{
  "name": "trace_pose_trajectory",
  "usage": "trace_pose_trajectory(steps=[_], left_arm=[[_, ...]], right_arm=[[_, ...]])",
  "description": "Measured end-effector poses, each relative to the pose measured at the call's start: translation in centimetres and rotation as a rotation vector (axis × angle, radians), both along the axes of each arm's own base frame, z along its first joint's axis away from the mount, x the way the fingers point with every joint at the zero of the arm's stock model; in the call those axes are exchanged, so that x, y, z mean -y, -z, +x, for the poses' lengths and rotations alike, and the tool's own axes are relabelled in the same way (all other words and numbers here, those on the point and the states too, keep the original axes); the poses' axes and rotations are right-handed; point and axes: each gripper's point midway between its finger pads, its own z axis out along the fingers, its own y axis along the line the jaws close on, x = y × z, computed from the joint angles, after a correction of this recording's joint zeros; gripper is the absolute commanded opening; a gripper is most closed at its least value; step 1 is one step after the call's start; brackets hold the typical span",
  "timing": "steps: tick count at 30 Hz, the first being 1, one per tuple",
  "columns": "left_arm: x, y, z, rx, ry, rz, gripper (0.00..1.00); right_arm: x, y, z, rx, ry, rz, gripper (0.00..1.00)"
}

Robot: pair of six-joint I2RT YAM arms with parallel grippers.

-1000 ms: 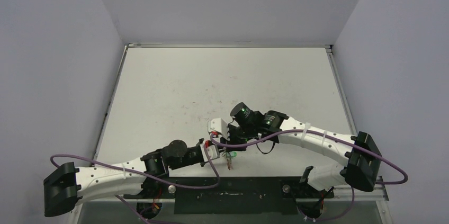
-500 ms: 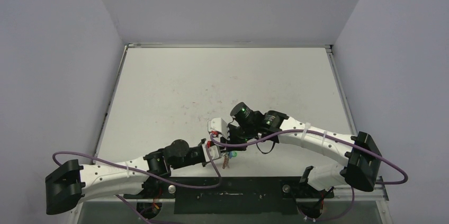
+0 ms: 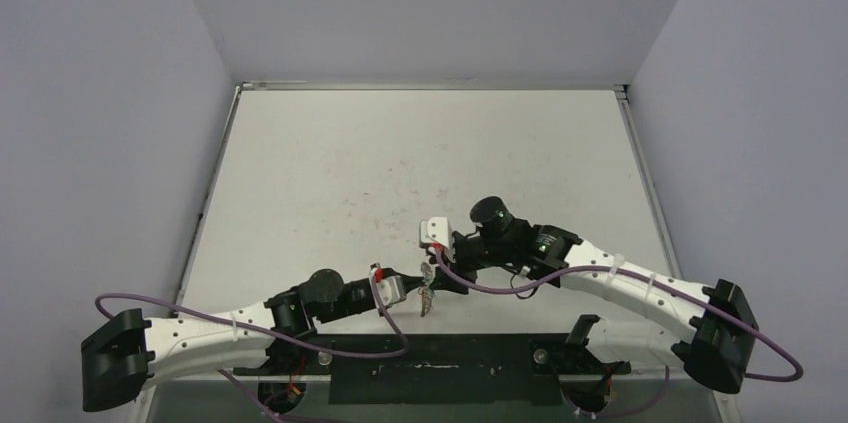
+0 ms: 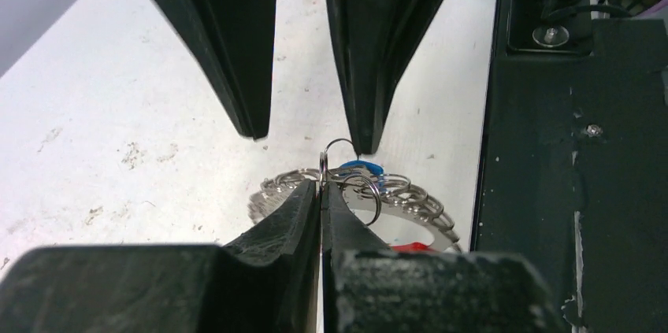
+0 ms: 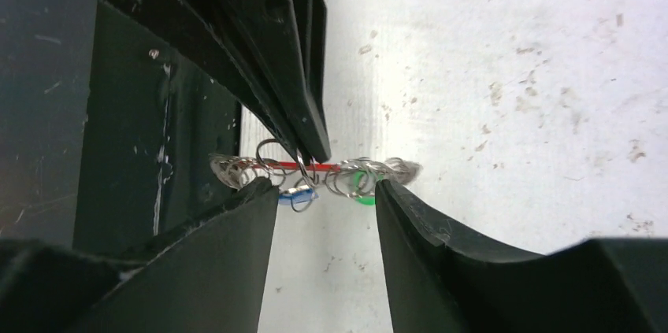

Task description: Put the keys on the keyring

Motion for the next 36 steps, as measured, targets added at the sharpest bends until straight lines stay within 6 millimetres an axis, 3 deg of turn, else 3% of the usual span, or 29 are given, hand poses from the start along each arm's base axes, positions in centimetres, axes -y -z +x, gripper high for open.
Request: trace_pose_trajectory(steps=[5, 13, 21, 26, 31, 36], left_arm=[[-0.5, -0.4, -0.3, 0.011, 0.0, -0.061, 0.0], [-0.7, -1.6, -0.4, 0.03, 0.001, -0.118, 0.0], [-0.6, -1.7, -0.4, 0.032, 0.001, -0.124, 0.0], [-0.6, -1.6, -0.3, 0.031, 0.0, -0.122, 0.0], [-0.6, -1.5, -0.4, 0.03, 0.0, -0.12, 0.0], [-0.7, -1.1, -0.5, 0.022, 0.005, -0.111, 0.0]], right_arm=[[0.6, -1.3, 0.2, 0.041, 0.027, 0.152, 0.49], [0.3, -1.7, -0.1, 0.027, 0.017, 0.221, 0.41], [-0.2, -1.2, -0.1, 0.003, 0.008, 0.221, 0.12], [-0.3, 0.0, 0.0, -0.026, 0.01, 0.189, 0.11], [-0.1, 0.4, 0.1, -0.033, 0.015, 0.179, 0.25], [0.2, 1.3, 0.0, -0.035, 0.02, 0.178, 0.21]])
